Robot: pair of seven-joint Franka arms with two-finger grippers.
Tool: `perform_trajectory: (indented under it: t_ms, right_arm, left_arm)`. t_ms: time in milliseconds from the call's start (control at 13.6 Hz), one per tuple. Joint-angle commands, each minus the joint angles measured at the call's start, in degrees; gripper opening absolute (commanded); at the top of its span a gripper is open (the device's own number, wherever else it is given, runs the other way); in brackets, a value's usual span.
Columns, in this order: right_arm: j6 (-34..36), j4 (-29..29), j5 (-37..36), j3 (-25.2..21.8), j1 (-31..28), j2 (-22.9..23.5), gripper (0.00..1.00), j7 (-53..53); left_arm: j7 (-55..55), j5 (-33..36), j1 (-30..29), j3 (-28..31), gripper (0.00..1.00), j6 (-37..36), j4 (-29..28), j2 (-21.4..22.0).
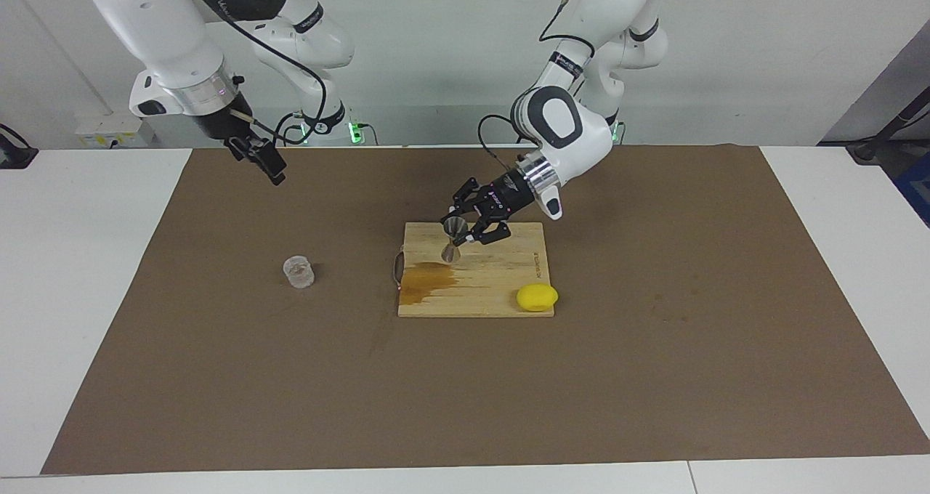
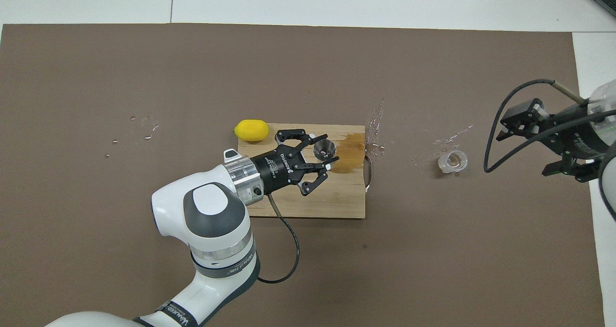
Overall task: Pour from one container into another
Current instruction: 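Carry the metal cup over the board while the right gripper reaches out, then lower the metal cup onto the board while the right gripper reaches the glass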
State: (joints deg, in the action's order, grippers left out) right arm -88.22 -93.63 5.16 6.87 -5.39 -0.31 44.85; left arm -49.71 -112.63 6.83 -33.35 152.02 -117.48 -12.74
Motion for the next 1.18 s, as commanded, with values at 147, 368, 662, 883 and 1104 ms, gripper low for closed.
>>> perform_trajectory:
  t_ms: [147, 368, 662, 883, 1104]
  right_arm:
    - [-9.8, -8.9, 7.6, 0.2, -4.4, -0.3, 1.0, 17.2]
    - [-13.2, -12.1, 13.2, 0.2, -5.8, 2.0, 1.0, 21.1]
    - [-17.0, -16.3, 18.2, 0.3, -8.7, 7.0, 1.0, 20.5]
    - [-20.9, -19.0, 24.0, 0.2, -11.9, 10.1, 1.0, 16.3]
    - [-23.2, -19.7, 24.6, 0.2, -13.0, 12.4, 1.0, 12.8]
  left_arm:
    - [3.9, -2.2, 3.1, 1.0, 0.0, 1.5, 7.6, -8.3]
    - [9.2, -2.0, 4.1, 1.6, 0.0, 1.5, 7.6, -9.1]
    - [11.8, -2.1, 4.8, 1.7, 0.0, 2.5, 7.4, -9.8]
    - [11.8, -2.1, 5.2, 1.7, 0.0, 3.0, 7.4, -10.3]
    - [12.0, -2.0, 6.3, 1.8, 0.0, 4.9, 7.4, -10.6]
